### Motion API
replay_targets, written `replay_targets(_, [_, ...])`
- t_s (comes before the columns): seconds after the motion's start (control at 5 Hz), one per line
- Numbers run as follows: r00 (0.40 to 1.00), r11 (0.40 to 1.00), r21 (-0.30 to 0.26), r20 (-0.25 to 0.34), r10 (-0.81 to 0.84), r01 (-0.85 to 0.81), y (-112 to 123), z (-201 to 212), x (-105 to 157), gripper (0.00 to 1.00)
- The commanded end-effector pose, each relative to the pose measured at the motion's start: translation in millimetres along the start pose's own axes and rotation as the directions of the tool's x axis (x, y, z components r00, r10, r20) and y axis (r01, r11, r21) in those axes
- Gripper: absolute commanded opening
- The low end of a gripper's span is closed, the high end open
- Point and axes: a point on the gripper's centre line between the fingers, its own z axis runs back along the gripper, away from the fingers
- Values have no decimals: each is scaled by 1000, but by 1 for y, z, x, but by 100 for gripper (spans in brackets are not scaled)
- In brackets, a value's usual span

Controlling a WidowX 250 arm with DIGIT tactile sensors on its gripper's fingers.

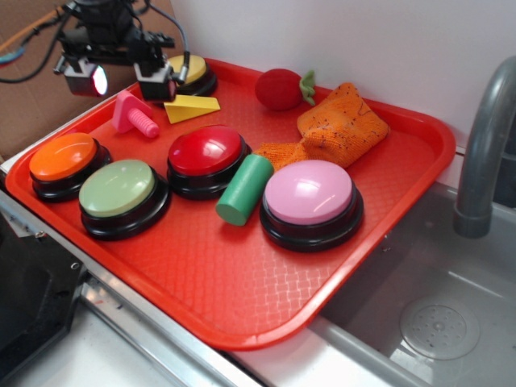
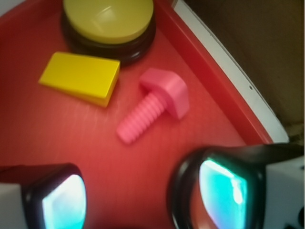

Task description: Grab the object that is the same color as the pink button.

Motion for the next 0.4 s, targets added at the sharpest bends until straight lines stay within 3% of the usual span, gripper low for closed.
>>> replay_targets(0.0, [988, 988, 75, 89, 129, -136, 3, -25, 19, 100])
replay_targets(0.2, [976, 973, 89, 81, 204, -211, 6, -42, 24, 100])
